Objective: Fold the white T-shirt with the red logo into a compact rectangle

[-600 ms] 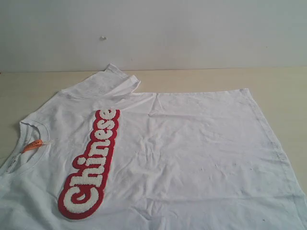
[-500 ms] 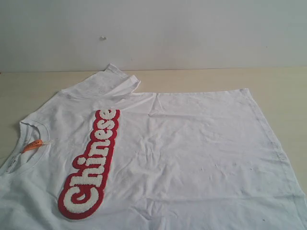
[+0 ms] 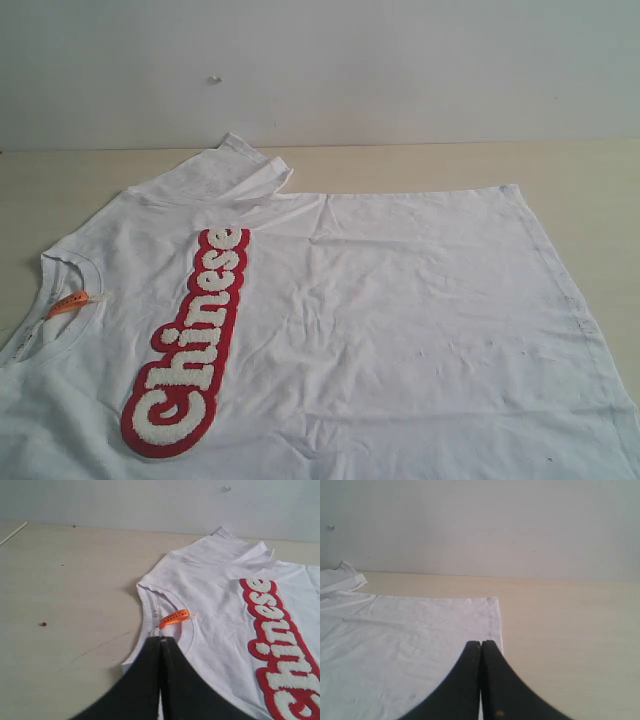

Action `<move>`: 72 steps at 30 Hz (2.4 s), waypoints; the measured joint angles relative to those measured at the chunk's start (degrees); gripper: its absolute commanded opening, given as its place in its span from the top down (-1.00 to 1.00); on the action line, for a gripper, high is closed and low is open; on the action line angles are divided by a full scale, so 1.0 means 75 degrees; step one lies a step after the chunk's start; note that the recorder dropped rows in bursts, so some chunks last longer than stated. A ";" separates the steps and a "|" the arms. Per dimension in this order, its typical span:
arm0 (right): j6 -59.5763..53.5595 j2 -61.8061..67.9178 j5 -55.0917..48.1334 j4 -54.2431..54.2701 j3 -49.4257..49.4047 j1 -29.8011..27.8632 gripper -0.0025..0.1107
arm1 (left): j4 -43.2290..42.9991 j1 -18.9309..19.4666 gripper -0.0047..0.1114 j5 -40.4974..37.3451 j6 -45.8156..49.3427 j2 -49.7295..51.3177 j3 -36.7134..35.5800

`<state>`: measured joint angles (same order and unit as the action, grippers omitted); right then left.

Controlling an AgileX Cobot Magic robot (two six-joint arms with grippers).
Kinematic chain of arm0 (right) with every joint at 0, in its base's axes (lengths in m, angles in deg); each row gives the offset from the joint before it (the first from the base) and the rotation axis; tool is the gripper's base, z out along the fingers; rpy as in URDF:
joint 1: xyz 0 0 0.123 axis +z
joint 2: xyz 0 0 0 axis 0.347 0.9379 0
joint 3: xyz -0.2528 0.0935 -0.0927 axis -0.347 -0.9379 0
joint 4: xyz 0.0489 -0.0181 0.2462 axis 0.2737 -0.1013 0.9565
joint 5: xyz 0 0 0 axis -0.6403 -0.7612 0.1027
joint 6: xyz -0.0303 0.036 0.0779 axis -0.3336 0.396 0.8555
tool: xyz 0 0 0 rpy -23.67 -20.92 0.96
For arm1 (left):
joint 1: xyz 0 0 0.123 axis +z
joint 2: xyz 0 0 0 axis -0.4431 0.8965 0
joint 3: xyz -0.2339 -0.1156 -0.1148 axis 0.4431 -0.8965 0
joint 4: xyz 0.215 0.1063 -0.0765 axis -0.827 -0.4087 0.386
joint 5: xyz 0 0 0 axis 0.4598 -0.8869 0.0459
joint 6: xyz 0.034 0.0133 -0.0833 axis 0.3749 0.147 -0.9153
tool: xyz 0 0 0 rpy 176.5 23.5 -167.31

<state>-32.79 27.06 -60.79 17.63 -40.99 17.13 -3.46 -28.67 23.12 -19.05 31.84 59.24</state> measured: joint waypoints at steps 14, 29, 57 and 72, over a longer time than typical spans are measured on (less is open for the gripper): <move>0.0000 0.0000 0.0000 0.0000 0.0000 0.0000 0.96 | 0.0000 0.0000 0.92 0.0000 0.0000 0.0000 0.0000; 0.0000 0.0000 0.0000 0.0000 0.0000 0.0000 0.96 | -0.0166 0.0000 0.92 0.0016 0.0295 0.0000 0.0000; 0.2999 0.0000 0.4781 -0.0161 0.0343 0.0000 0.96 | -0.0276 0.0000 0.92 0.6781 -0.2851 0.0021 0.0355; 0.3110 0.1126 0.3166 -0.1031 0.3378 0.0000 0.96 | -0.2827 0.0000 0.92 0.3982 -0.2982 0.2867 0.4131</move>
<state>-9.46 35.51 -37.05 9.90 -15.65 17.13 -24.66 -28.67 52.99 -41.42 53.34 90.22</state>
